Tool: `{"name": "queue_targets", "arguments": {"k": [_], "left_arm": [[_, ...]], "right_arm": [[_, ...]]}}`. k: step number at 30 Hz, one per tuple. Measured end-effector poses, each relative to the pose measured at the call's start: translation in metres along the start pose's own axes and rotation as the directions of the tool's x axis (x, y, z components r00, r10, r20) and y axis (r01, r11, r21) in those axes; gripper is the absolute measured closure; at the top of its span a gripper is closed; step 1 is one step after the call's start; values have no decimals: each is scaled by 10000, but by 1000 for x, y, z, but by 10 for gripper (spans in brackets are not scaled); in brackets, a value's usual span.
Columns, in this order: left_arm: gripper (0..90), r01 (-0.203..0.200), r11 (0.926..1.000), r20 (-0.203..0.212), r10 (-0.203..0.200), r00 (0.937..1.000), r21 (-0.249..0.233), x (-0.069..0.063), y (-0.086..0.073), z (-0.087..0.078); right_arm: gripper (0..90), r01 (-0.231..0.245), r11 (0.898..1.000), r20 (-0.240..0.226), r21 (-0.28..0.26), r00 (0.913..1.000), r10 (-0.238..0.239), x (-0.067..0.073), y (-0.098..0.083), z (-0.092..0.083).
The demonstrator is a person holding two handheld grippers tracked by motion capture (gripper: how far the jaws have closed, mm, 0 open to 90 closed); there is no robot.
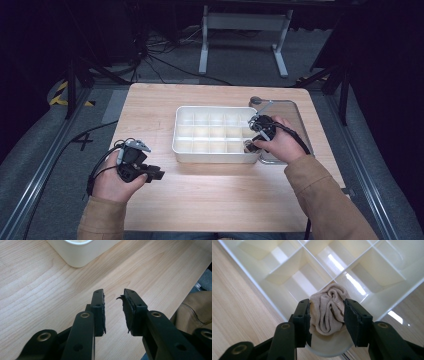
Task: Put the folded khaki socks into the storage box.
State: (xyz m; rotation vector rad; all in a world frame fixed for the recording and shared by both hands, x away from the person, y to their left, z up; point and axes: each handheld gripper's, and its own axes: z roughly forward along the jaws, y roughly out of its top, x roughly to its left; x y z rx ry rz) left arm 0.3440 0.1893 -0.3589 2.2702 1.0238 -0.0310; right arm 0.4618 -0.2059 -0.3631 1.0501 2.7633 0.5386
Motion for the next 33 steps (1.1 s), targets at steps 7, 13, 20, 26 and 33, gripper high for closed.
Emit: {"name": "queue_targets", "arguments": {"k": [7,13,20,26,33], "left_arm": [[712,-130,9999,46,131,9999,-44,-1,1,-1],[712,-161,9999,139,162,9998,-54,-3,1,-1],[712,-281,9996,250,282,9993,-52,-6,2,-2],[711,-340,9994,276,339,9990,23,-7,3,-2],[710,-445,9990,338,441,9985,90,-9,4,-1]], "right_arm": [[550,131,9969,-95,-779,9999,-139,6,-3,-22],[541,256,9860,-385,-1650,9987,-324,14,-13,-44],[531,583,9725,-619,-2255,9953,-741,26,-28,-60],[527,899,9689,-804,-2305,9906,-1110,36,-41,-66],[516,1079,9678,-1009,-2272,9859,-1336,46,-55,-68]]}}
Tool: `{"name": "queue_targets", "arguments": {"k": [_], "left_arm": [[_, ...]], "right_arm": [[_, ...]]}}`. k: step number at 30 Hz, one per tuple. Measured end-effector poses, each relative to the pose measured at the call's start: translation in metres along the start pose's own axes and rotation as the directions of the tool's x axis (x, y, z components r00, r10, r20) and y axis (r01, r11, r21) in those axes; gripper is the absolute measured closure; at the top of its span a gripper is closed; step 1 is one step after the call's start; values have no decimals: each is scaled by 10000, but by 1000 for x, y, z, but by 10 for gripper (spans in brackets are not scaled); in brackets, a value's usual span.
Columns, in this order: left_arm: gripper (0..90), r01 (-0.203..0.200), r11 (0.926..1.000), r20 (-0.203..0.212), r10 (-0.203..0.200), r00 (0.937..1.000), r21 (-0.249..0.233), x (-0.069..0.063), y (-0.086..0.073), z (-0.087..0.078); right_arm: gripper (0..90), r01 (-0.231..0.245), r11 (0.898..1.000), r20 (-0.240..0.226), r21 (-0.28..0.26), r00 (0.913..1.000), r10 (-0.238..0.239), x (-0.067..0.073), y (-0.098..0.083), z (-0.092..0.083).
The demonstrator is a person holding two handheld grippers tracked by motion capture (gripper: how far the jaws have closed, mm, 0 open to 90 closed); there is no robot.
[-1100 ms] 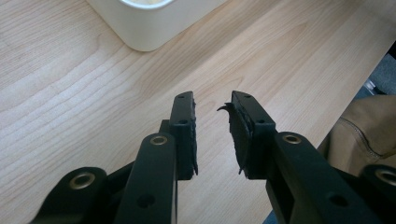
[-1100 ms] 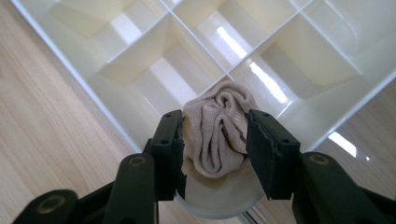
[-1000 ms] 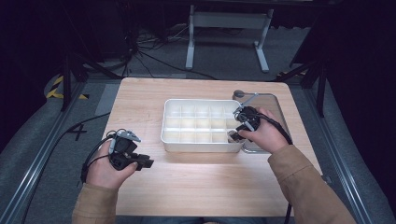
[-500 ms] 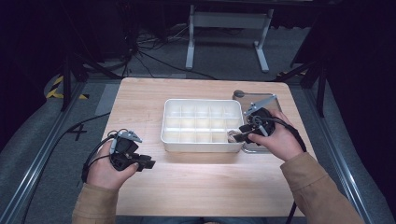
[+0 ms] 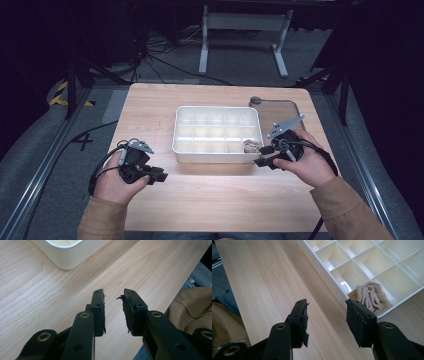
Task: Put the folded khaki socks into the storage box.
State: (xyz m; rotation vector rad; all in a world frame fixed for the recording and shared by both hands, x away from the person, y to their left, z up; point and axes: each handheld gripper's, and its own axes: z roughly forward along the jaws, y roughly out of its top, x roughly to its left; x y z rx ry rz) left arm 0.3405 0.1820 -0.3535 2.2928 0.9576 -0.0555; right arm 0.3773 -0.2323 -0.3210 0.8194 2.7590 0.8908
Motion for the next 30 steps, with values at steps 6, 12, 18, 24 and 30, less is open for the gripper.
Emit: {"name": "queue_targets", "arguments": {"k": [6,12,18,24,30], "left_arm": [[708,-31,10000,-9,31,10000,22,-1,0,0],[707,-25,10000,52,25,10000,86,-2,0,1],[705,-102,9998,74,101,9999,150,-2,1,2],[705,-71,9998,98,69,9999,194,-3,1,3],[701,-129,9996,65,128,9999,250,-2,1,4]], "right_arm": [[516,-12,10000,-95,69,10000,13,5,-13,3],[508,-147,9999,-144,88,9998,148,7,-28,6],[504,-201,9997,-177,122,9996,203,10,-40,10],[500,-180,9998,-260,0,9995,179,15,-50,18],[494,-328,9995,-223,-19,9992,327,17,-57,27]]}}
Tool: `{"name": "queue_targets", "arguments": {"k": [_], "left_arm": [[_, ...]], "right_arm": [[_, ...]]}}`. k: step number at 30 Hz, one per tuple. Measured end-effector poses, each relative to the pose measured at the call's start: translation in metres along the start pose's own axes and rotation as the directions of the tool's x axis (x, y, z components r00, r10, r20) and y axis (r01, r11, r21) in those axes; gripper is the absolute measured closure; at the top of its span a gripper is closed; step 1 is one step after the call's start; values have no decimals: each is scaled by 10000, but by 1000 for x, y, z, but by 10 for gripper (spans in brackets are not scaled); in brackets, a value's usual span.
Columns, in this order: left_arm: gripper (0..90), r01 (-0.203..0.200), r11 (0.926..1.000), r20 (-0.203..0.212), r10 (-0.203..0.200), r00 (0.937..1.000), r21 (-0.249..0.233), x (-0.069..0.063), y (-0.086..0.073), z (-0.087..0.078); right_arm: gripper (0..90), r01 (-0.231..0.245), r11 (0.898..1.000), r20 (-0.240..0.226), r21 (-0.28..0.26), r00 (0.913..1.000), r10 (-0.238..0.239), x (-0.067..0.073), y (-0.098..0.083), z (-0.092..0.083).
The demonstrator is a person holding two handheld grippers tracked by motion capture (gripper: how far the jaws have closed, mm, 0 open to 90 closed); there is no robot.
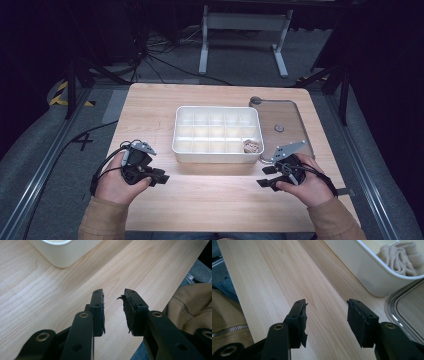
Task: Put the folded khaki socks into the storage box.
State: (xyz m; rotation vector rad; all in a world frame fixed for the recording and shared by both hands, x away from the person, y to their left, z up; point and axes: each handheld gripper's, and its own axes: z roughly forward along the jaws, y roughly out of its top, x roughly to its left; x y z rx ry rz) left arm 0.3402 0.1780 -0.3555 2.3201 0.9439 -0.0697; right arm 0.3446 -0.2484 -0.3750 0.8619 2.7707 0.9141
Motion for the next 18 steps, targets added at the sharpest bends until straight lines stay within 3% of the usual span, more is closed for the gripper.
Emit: {"name": "queue_targets", "arguments": {"k": [18], "left_arm": [[700,-7,9996,112,4,9999,275,1,1,4]], "right_arm": [[454,186,9993,31,332,9998,-188,10,-22,34]]}}
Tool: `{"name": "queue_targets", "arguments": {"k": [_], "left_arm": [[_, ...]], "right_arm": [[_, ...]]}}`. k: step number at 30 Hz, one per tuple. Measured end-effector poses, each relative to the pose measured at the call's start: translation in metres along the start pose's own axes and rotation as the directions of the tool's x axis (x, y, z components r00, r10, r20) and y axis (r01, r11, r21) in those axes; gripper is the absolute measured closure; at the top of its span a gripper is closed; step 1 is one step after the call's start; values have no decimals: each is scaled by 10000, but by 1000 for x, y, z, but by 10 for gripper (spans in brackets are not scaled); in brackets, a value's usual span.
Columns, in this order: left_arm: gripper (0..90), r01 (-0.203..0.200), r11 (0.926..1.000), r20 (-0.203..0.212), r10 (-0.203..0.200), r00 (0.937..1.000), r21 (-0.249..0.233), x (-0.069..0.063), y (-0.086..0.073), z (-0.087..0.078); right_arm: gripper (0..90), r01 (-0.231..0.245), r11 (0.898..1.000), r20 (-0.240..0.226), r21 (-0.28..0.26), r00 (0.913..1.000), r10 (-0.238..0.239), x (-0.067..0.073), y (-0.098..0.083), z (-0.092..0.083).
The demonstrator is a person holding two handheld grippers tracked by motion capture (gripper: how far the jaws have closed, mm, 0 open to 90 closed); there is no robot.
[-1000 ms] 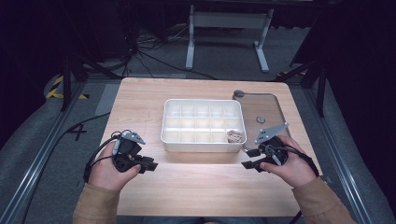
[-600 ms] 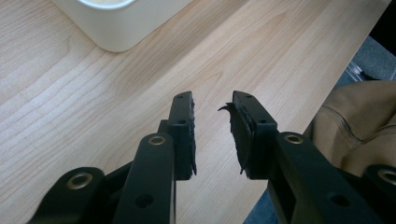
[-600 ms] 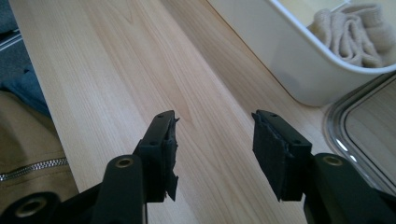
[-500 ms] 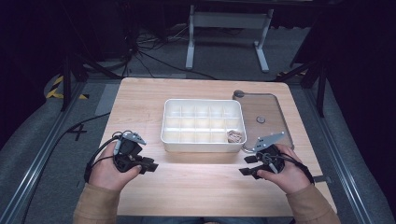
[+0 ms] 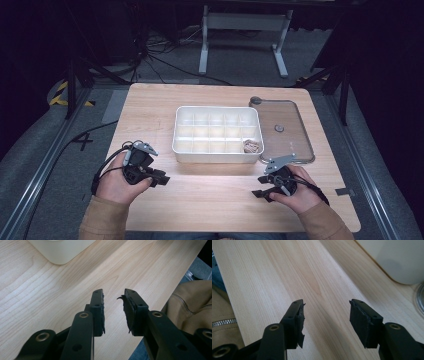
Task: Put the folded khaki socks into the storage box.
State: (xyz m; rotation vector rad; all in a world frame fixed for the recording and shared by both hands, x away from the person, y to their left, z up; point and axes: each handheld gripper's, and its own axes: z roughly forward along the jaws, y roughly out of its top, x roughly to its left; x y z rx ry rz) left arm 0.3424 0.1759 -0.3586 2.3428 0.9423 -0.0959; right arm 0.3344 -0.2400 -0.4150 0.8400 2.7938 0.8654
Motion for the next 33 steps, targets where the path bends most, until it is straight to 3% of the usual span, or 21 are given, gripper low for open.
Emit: {"name": "queue_targets", "arguments": {"k": [4,17,33], "left_arm": [[699,8,9999,49,-9,10000,101,1,0,1],[672,-158,9972,304,136,9994,729,3,0,10],[629,-163,9958,351,132,9993,901,3,5,19]], "right_arm": [[458,285,9995,331,-117,9991,-281,7,-6,8],[457,598,9966,563,-573,9968,-565,15,-23,18],[432,239,9959,729,-869,9972,-175,9,-32,18]]}}
